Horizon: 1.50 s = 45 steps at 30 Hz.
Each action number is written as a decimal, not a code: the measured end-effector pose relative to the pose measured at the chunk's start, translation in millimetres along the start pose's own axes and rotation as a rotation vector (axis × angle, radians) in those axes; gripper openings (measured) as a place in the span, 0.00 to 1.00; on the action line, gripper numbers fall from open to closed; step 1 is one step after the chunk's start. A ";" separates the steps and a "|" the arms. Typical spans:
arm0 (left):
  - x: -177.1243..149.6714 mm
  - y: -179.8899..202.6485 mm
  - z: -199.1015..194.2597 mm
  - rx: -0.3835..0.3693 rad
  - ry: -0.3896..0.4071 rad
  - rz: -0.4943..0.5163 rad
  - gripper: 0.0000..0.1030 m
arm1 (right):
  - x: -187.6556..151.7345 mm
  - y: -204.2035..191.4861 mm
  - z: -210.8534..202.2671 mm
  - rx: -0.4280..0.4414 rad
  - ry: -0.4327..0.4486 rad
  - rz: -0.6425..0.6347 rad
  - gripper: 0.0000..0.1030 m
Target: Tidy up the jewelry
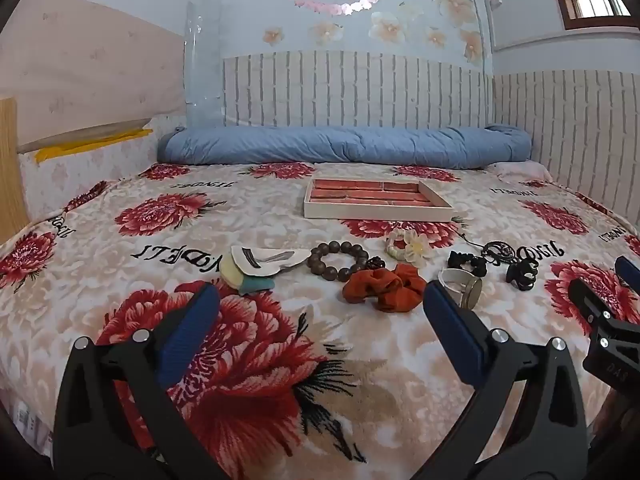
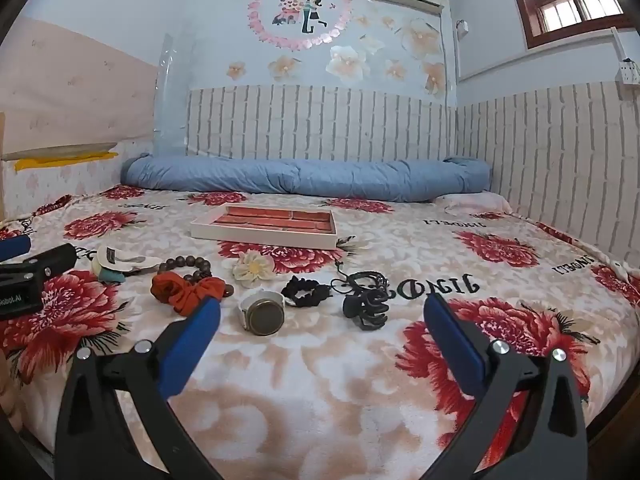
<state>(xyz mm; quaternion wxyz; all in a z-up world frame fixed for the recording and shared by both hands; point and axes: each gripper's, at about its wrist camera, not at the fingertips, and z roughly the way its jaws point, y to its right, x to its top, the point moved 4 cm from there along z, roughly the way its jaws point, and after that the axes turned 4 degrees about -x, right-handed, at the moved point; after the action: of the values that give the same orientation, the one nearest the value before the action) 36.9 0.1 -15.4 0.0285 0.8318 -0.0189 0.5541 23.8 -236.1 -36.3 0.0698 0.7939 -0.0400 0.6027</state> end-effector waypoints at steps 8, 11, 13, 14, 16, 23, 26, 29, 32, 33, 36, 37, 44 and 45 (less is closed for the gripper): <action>0.2 0.8 -0.2 0.005 0.012 0.017 0.95 | -0.7 1.2 1.0 0.001 -0.014 -0.003 0.96; 0.3 0.7 0.0 0.007 0.012 0.017 0.95 | -1.6 1.9 4.4 0.001 -0.020 0.003 0.96; -0.1 0.7 -0.2 0.007 0.012 0.016 0.95 | -1.5 -0.8 5.0 -0.002 -0.015 -0.002 0.96; -0.3 0.7 0.0 0.006 0.012 0.016 0.95 | -1.5 -1.5 5.9 -0.003 -0.015 -0.002 0.96; -1.0 0.7 0.9 0.007 0.010 0.016 0.95 | -1.7 -0.1 5.6 -0.001 -0.015 0.001 0.96; -0.9 -0.1 0.8 0.007 0.014 0.020 0.95 | -1.3 2.0 3.8 -0.001 -0.013 0.005 0.96; -2.2 -1.5 2.2 0.006 0.012 0.022 0.95 | -0.5 2.9 6.2 -0.002 -0.016 0.010 0.96; 3.6 -1.7 1.7 0.005 0.010 0.022 0.95 | 0.0 3.3 8.5 -0.003 -0.020 0.012 0.96; 3.5 -1.8 2.4 0.005 0.008 0.023 0.95 | -2.1 7.0 6.6 -0.002 -0.020 0.010 0.96; 2.7 0.8 1.2 0.008 0.011 0.026 0.95 | -1.7 7.1 6.6 -0.001 -0.018 0.011 0.96; 3.4 -1.5 1.1 0.009 0.012 0.025 0.95 | -1.4 6.3 7.7 0.002 -0.019 0.008 0.96; 3.6 -2.6 1.2 0.010 0.013 0.024 0.95 | -1.6 6.1 8.1 0.002 -0.018 0.007 0.96; 3.0 2.1 2.4 0.007 0.008 0.026 0.95 | 0.2 5.8 7.6 -0.001 -0.023 0.010 0.96; 3.0 2.3 2.0 0.008 0.009 0.028 0.95 | 0.2 5.5 8.2 -0.002 -0.025 0.010 0.96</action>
<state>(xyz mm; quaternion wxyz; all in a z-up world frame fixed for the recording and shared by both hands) 39.8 -2.4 -13.4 0.0175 0.8289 -0.0281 0.5584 30.9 -242.8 -38.0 0.0672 0.8010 -0.0456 0.5931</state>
